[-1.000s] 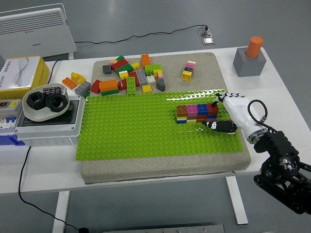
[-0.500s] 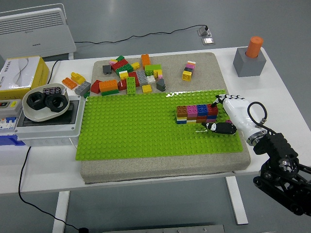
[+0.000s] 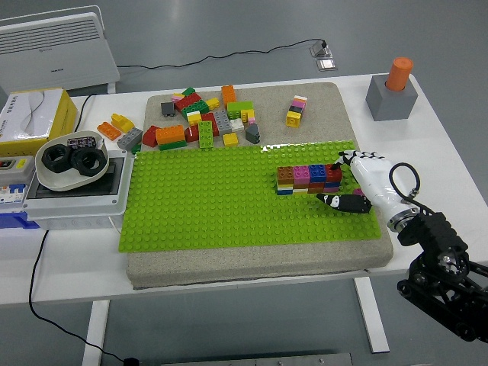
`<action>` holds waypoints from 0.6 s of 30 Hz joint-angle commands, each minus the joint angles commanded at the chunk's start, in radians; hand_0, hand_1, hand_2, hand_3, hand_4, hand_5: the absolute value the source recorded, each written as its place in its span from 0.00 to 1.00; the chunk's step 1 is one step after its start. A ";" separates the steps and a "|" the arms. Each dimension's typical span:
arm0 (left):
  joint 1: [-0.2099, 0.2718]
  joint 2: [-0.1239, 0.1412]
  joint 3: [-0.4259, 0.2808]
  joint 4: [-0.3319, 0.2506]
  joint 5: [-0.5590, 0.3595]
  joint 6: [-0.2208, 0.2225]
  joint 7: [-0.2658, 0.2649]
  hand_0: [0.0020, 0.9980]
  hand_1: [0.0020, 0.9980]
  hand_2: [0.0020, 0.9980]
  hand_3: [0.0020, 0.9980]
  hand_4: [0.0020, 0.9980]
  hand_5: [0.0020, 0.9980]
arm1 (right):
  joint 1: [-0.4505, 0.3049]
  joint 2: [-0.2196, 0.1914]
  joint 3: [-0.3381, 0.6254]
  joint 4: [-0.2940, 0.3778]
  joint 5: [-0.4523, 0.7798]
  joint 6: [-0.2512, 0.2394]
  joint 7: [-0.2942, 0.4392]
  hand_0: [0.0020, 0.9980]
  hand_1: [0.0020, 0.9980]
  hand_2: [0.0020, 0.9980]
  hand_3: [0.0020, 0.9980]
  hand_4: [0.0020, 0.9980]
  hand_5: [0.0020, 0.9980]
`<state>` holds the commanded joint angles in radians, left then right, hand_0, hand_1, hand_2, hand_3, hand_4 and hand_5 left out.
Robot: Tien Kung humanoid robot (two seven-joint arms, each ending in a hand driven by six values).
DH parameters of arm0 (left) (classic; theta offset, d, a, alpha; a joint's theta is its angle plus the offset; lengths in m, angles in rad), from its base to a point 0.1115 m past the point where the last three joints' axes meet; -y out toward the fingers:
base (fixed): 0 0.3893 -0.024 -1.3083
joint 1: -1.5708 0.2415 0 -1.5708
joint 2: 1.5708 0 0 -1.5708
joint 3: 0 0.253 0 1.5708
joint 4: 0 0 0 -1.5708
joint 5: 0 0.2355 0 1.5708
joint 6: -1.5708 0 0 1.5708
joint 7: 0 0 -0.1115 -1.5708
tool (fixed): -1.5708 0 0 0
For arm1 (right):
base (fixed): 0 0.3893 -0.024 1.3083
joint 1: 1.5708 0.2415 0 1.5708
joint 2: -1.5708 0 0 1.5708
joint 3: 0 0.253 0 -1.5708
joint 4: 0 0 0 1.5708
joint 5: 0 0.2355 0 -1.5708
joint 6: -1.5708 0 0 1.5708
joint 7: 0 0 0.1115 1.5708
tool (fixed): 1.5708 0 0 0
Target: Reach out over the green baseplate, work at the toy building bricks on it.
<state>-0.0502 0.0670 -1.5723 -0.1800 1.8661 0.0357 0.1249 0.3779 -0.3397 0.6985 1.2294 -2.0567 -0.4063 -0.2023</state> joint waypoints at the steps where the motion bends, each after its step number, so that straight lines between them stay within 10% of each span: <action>1: 0.000 0.000 0.000 0.000 0.000 0.000 0.000 0.69 0.34 0.51 0.55 0.76 0.82 | 0.000 0.000 0.000 0.000 0.001 0.000 0.000 0.82 0.83 0.86 0.60 0.91 0.56; 18: -0.001 0.002 0.002 0.000 -0.014 0.010 -0.004 0.69 0.34 0.51 0.55 0.76 0.82 | 0.019 -0.044 0.058 0.105 0.012 0.000 0.015 0.83 0.83 0.86 0.62 0.93 0.53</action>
<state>-0.0512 0.0686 -1.5704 -0.1800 1.8524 0.0455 0.1210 0.3974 -0.3832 0.7569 1.3344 -2.0446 -0.4063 -0.1877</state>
